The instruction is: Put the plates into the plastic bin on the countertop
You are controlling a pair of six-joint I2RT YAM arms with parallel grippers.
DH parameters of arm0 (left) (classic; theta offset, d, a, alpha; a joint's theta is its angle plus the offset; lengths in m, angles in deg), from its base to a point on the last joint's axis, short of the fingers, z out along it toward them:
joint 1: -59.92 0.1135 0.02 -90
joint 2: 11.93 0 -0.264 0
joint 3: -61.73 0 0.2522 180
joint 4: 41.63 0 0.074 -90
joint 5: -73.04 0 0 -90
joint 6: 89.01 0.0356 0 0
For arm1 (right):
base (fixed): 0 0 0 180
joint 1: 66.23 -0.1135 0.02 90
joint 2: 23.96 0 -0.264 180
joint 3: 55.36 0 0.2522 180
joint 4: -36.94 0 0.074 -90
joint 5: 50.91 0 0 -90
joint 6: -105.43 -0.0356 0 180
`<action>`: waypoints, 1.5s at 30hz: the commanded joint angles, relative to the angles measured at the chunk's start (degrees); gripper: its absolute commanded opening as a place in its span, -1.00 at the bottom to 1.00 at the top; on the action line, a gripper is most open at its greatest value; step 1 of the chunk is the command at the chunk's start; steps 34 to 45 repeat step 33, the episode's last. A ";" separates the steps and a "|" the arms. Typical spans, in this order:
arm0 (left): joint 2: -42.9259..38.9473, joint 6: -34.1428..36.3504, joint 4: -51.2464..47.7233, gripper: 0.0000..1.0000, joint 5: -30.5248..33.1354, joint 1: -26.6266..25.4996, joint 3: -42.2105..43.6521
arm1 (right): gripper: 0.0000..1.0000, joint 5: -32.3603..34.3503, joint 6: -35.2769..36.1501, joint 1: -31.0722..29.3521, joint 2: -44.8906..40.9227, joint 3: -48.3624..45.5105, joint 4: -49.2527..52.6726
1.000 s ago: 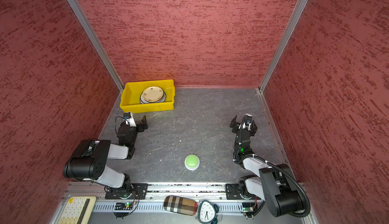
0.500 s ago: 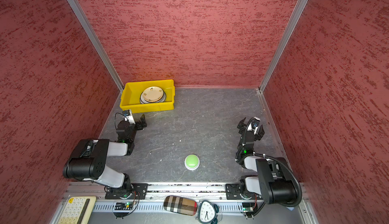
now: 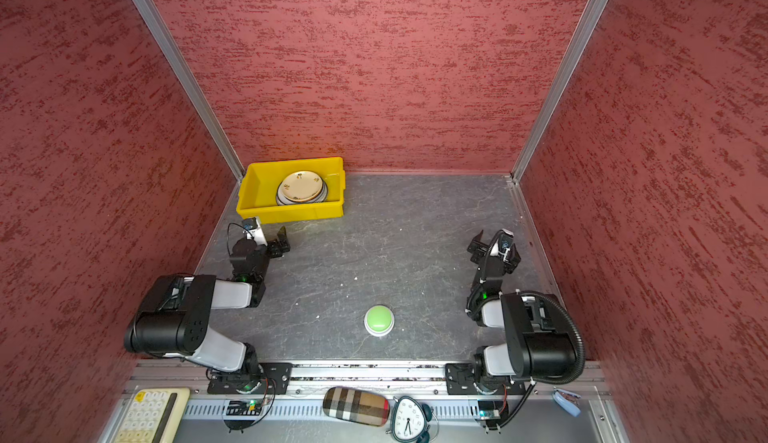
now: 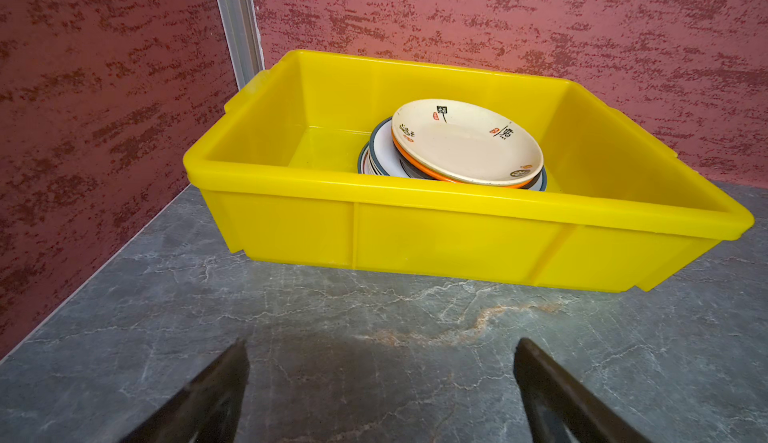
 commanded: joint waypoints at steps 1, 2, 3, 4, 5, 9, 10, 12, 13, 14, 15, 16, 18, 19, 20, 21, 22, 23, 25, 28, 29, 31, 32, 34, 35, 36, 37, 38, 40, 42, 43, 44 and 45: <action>-0.12 0.85 -0.71 0.99 0.81 -0.43 -1.08 | 0.98 -5.52 1.63 0.45 1.38 2.95 0.29; -0.11 0.84 -0.68 0.99 0.82 -0.47 -1.08 | 0.98 -7.71 2.60 0.47 1.73 3.76 0.65; -0.11 0.83 -0.71 0.99 0.81 -0.45 -1.13 | 0.98 -9.91 3.28 0.47 3.59 4.63 1.71; -0.09 0.84 -0.73 0.99 0.92 -0.46 -1.08 | 0.98 -11.34 3.61 0.43 4.83 5.29 2.32; -0.13 1.01 -0.76 0.99 0.96 -0.63 -1.08 | 0.98 -11.55 4.10 0.49 7.92 5.30 -2.01; 0.11 1.45 -0.82 0.99 1.65 -1.19 -1.26 | 0.98 -11.06 2.83 1.20 7.47 4.69 -1.75; 0.06 1.52 -0.80 0.99 1.69 -1.21 -1.26 | 0.98 -11.17 2.78 1.20 7.34 4.68 -1.34; 0.05 1.51 -0.80 0.99 1.63 -1.20 -1.26 | 0.98 -11.24 2.83 1.33 7.43 4.60 -1.48; 0.10 1.45 -0.84 0.99 1.68 -1.14 -1.28 | 0.98 -11.26 2.83 1.29 7.48 4.65 -1.53; 0.06 1.47 -0.80 0.99 1.66 -1.17 -1.26 | 0.98 -11.26 2.85 1.29 7.52 4.61 -1.69; 0.06 1.48 -0.80 0.99 1.67 -1.21 -1.26 | 0.98 -11.26 2.83 1.29 7.43 4.69 -1.53; 0.12 1.47 -0.80 0.99 1.66 -1.14 -1.26 | 0.98 -11.25 2.83 1.29 7.48 4.60 -1.72; 0.11 1.51 -0.80 0.99 1.69 -1.15 -1.32 | 0.98 -11.23 2.83 1.29 7.44 4.72 -1.61; 0.12 1.50 -0.80 0.99 1.69 -1.21 -1.26 | 0.98 -11.22 2.85 1.28 7.39 4.74 -1.57; 0.10 1.49 -0.80 0.99 1.64 -1.15 -1.26 | 0.98 -11.26 2.83 1.33 7.44 4.66 -1.57; 0.10 1.52 -0.80 0.99 1.64 -1.17 -1.26 | 0.98 -11.26 2.84 1.33 7.48 4.75 -1.57; 0.04 1.45 -0.80 0.99 1.64 -1.18 -1.27 | 0.98 -11.26 2.83 1.27 7.46 4.75 -1.57; 0.10 1.48 -0.80 0.99 1.69 -1.14 -1.26 | 0.98 -11.24 2.83 1.29 7.51 4.75 -1.57; 0.11 1.47 -1.01 0.99 1.62 -1.17 -1.39 | 0.98 -11.26 2.83 1.29 7.50 4.69 -1.52; 0.13 1.44 -1.09 0.99 1.51 -1.14 -1.46 | 0.98 -11.30 2.82 1.37 7.51 4.70 -1.48; 0.17 1.44 -1.06 0.99 1.52 -1.14 -1.49 | 0.98 -11.35 2.83 1.37 7.51 4.68 -1.44; 0.12 1.44 -1.06 0.99 1.46 -1.12 -1.43 | 0.98 -11.35 2.83 1.38 7.45 4.77 -1.57; 0.08 1.41 -1.02 0.99 1.48 -1.09 -1.43 | 0.98 -11.42 2.83 1.37 7.34 4.52 -1.76; 0.06 1.42 -0.90 0.99 1.43 -1.11 -1.35 | 0.98 -11.31 2.83 1.42 7.34 4.58 -1.76; 0.06 1.42 -0.90 0.99 1.43 -1.11 -1.35 | 0.98 -11.31 2.83 1.42 7.34 4.58 -1.76; 0.06 1.42 -0.90 0.99 1.43 -1.11 -1.35 | 0.98 -11.31 2.83 1.42 7.34 4.58 -1.76; 0.06 1.42 -0.90 0.99 1.43 -1.11 -1.35 | 0.98 -11.31 2.83 1.42 7.34 4.58 -1.76; 0.06 1.42 -0.90 0.99 1.43 -1.11 -1.35 | 0.98 -11.31 2.83 1.42 7.34 4.58 -1.76; 0.06 1.42 -0.90 0.99 1.43 -1.11 -1.35 | 0.98 -11.31 2.83 1.42 7.34 4.58 -1.76; 0.06 1.42 -0.90 0.99 1.43 -1.11 -1.35 | 0.98 -11.31 2.83 1.42 7.34 4.58 -1.76; 0.06 1.42 -0.90 0.99 1.43 -1.11 -1.35 | 0.98 -11.31 2.83 1.42 7.34 4.58 -1.76; 0.06 1.42 -0.90 0.99 1.43 -1.11 -1.35 | 0.98 -11.31 2.83 1.42 7.34 4.58 -1.76; 0.06 1.42 -0.90 0.99 1.43 -1.11 -1.35 | 0.98 -11.31 2.83 1.42 7.34 4.58 -1.76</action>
